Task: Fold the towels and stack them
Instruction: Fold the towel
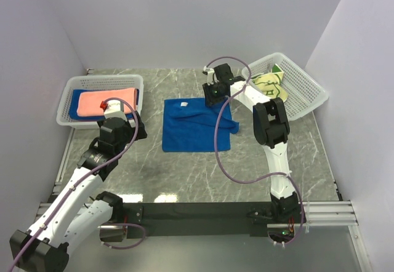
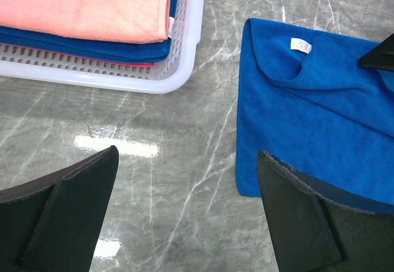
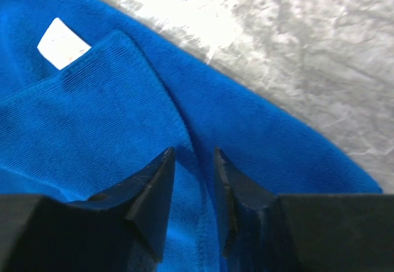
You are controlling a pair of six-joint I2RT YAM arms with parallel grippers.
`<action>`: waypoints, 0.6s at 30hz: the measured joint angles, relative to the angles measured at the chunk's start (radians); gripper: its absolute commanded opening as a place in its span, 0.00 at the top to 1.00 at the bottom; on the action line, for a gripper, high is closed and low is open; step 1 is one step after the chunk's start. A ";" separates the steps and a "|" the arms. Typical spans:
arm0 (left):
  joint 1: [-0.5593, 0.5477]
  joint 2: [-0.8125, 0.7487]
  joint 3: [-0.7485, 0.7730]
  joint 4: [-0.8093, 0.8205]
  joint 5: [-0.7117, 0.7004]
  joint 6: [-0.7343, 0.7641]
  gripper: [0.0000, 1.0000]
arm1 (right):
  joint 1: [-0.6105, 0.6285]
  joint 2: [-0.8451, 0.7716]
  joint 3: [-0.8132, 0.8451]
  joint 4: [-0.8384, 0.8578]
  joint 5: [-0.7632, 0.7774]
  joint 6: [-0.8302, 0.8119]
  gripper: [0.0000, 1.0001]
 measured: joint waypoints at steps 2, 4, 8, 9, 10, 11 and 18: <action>0.000 0.000 0.000 0.001 -0.002 0.001 0.01 | 0.000 0.000 0.000 -0.005 -0.012 0.003 0.70; 0.000 0.000 0.000 0.001 -0.002 0.001 0.01 | 0.000 0.000 0.000 -0.005 -0.021 0.005 0.74; 0.000 0.000 0.000 0.003 -0.002 0.001 0.01 | 0.000 0.000 0.000 -0.004 -0.033 0.008 0.89; 0.000 0.000 0.000 0.003 -0.002 0.001 0.01 | 0.000 0.000 0.000 -0.004 -0.035 0.010 0.92; 0.000 0.000 0.000 0.004 -0.002 0.001 0.01 | 0.000 0.000 -0.001 -0.003 -0.035 0.012 0.98; 0.000 0.000 0.000 0.004 -0.002 0.001 0.01 | 0.000 0.000 -0.002 -0.003 -0.037 0.012 1.00; 0.000 0.010 0.000 0.004 -0.002 0.001 0.01 | 0.000 -0.018 -0.047 0.019 -0.053 0.014 1.00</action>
